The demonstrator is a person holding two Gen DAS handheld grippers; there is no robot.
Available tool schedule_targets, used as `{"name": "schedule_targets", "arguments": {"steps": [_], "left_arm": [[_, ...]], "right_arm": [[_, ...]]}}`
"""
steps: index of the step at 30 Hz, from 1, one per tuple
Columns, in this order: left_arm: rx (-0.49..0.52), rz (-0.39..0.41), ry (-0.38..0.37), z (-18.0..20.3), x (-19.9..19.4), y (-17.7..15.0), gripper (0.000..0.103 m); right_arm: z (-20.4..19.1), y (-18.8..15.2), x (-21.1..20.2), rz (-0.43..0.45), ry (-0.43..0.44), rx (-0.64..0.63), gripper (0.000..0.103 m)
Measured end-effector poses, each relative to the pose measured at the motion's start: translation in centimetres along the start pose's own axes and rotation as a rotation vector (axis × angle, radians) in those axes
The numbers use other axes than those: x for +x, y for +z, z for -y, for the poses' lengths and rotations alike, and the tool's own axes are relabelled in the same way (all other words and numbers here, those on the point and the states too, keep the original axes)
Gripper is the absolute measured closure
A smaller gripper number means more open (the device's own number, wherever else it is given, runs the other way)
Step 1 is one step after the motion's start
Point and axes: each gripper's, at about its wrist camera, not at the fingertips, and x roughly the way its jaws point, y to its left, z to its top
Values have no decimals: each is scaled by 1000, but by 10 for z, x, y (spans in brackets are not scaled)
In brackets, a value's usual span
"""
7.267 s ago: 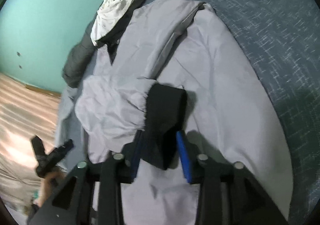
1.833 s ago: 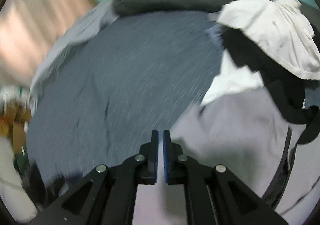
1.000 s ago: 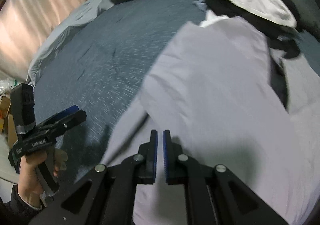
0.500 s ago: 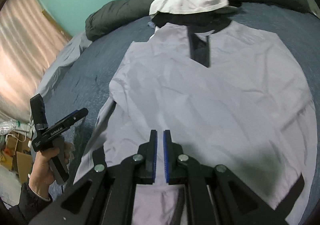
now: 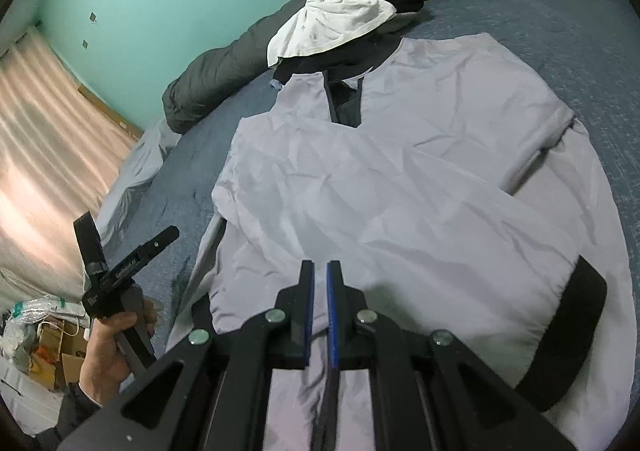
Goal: Fold clothes
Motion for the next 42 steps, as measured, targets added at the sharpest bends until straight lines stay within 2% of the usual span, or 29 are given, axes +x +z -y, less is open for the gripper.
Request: {"name": "schedule_targets", "arguments": {"steps": [7, 12, 20, 26, 30, 33, 42], "left_arm": [[60, 12, 87, 9, -4, 10, 0], [71, -19, 72, 7, 1, 22, 0], [139, -77, 53, 11, 15, 28, 1], [197, -154, 78, 1, 35, 26, 25], [214, -190, 90, -2, 51, 25, 30], [216, -222, 87, -4, 64, 27, 42], [219, -263, 53, -1, 84, 35, 45]], "right_arm": [[9, -1, -4, 30, 29, 32, 97], [6, 0, -11, 57, 27, 11, 97], [13, 5, -24, 92, 47, 49, 97], [16, 7, -29, 106, 46, 58, 97], [18, 8, -29, 109, 43, 63, 97], [20, 9, -29, 110, 39, 63, 97], [30, 11, -27, 108, 33, 88, 97]]}}
